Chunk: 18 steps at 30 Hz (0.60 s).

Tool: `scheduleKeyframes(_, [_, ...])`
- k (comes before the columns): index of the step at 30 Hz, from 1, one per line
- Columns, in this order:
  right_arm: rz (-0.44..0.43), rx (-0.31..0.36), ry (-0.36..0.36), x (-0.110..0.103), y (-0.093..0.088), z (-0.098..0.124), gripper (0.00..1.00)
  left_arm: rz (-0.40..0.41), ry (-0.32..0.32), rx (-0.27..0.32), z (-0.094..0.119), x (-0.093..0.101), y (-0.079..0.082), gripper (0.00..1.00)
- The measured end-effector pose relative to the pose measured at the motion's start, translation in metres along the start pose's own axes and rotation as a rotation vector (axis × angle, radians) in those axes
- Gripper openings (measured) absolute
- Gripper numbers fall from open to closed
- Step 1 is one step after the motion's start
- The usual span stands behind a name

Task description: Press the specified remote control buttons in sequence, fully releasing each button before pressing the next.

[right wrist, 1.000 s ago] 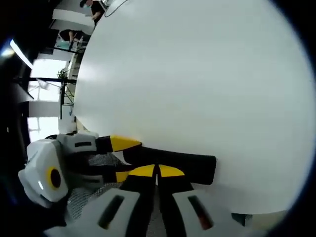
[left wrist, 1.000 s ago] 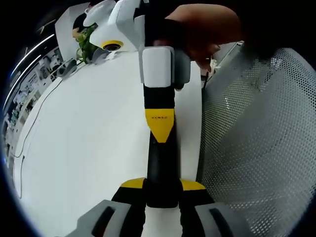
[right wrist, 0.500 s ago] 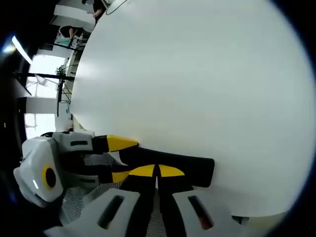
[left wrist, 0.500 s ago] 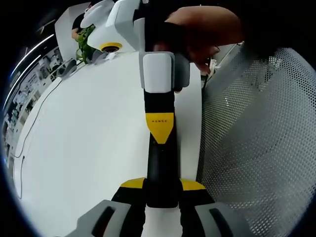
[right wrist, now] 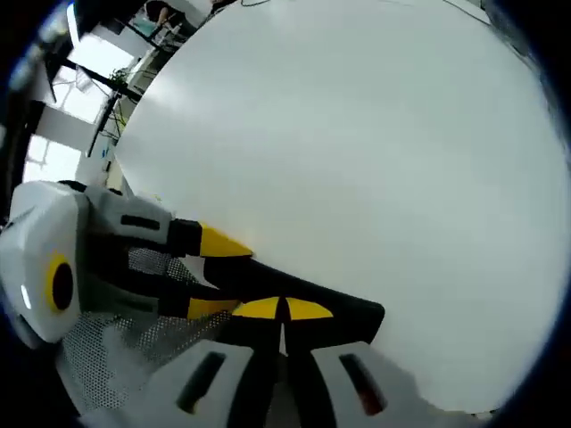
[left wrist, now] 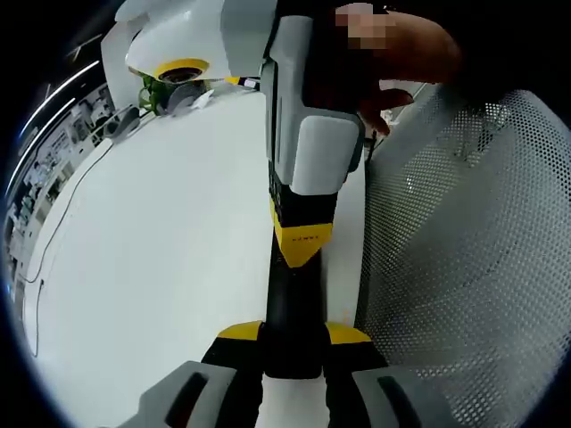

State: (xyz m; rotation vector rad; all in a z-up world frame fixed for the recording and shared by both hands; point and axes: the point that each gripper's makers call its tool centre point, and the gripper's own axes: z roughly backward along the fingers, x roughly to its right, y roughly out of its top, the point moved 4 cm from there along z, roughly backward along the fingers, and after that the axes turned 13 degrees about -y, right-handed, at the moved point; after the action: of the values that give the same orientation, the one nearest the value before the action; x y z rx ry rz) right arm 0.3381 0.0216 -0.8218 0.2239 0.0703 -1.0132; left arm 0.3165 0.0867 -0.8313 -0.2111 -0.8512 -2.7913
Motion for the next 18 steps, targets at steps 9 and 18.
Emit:
scheduleKeyframes(9, [-0.072,-0.034,0.05,0.0048,-0.0001,0.0009,0.0,0.005,0.004,-0.002,-0.0002,0.0002,0.0002,0.25])
scheduleKeyframes(18, [-0.085,-0.113,0.077,0.001,-0.0098,0.0007,0.0,0.006,0.005,-0.001,-0.0001,0.0002,0.0002,0.25])
